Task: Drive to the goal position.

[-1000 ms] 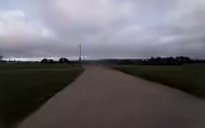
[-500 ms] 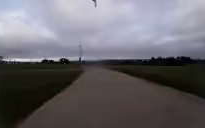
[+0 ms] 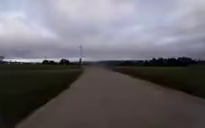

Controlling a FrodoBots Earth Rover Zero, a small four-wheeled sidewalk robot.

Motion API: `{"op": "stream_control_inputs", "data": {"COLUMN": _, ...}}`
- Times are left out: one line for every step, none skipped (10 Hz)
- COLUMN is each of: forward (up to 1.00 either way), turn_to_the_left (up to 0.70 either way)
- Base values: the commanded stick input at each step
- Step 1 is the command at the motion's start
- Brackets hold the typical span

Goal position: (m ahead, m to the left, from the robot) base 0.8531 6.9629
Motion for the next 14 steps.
{"op": "stream_control_inputs", "data": {"forward": 0.85, "turn_to_the_left": 0.00}}
{"op": "stream_control_inputs", "data": {"forward": 0.85, "turn_to_the_left": 0.00}}
{"op": "stream_control_inputs", "data": {"forward": 0.85, "turn_to_the_left": 0.00}}
{"op": "stream_control_inputs", "data": {"forward": 0.85, "turn_to_the_left": 0.00}}
{"op": "stream_control_inputs", "data": {"forward": 0.85, "turn_to_the_left": 0.00}}
{"op": "stream_control_inputs", "data": {"forward": 0.85, "turn_to_the_left": 0.00}}
{"op": "stream_control_inputs", "data": {"forward": 0.85, "turn_to_the_left": 0.00}}
{"op": "stream_control_inputs", "data": {"forward": 0.85, "turn_to_the_left": 0.00}}
{"op": "stream_control_inputs", "data": {"forward": 0.85, "turn_to_the_left": 0.00}}
{"op": "stream_control_inputs", "data": {"forward": 0.85, "turn_to_the_left": 0.00}}
{"op": "stream_control_inputs", "data": {"forward": 0.85, "turn_to_the_left": 0.00}}
{"op": "stream_control_inputs", "data": {"forward": 0.85, "turn_to_the_left": 0.00}}
{"op": "stream_control_inputs", "data": {"forward": 0.85, "turn_to_the_left": 0.00}}
{"op": "stream_control_inputs", "data": {"forward": 0.85, "turn_to_the_left": 0.00}}
